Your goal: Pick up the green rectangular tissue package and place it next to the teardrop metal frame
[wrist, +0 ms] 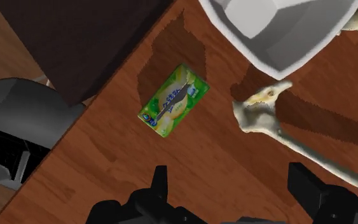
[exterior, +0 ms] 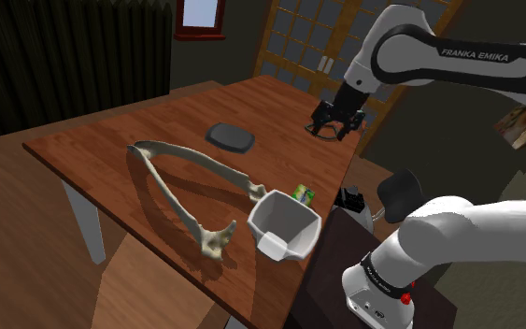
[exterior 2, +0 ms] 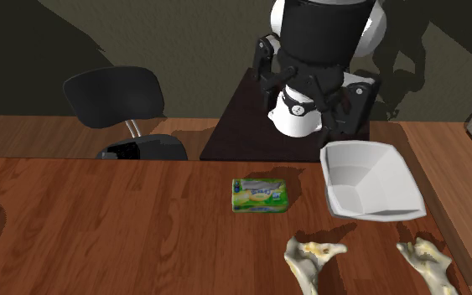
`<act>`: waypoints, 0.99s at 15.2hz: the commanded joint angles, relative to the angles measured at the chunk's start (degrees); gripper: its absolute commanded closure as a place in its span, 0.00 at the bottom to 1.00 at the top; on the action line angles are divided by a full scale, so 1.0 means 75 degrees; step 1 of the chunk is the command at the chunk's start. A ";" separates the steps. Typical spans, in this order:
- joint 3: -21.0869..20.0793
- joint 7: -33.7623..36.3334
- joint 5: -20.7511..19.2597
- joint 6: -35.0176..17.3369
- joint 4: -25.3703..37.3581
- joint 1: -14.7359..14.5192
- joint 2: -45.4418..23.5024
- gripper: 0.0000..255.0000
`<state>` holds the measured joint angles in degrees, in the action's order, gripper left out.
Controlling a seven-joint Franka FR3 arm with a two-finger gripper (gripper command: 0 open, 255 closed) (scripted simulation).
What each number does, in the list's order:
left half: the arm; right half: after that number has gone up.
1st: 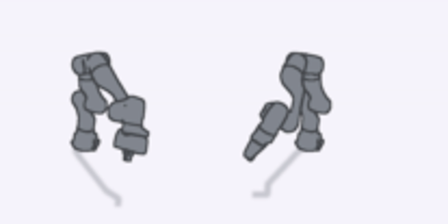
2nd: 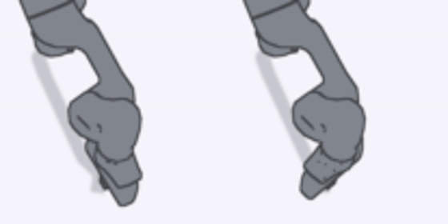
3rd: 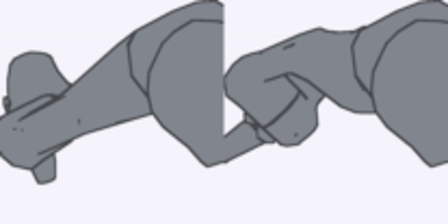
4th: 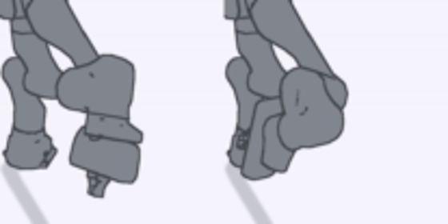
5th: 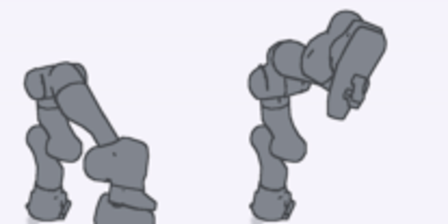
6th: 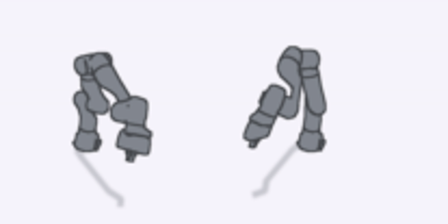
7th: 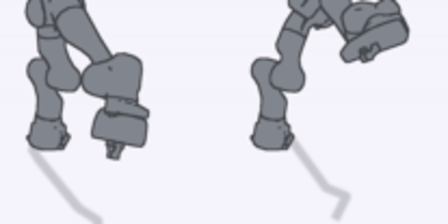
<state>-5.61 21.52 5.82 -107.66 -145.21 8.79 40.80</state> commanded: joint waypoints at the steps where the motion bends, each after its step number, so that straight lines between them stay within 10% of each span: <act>1: -0.0112 0.0517 0.0064 -0.0497 -0.0397 0.0198 -0.0180 0.00; 15: -0.0831 0.3867 0.0602 -0.4051 -0.2427 0.1439 -0.2353 0.00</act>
<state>-11.49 48.66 10.08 -135.57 -162.62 18.86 25.04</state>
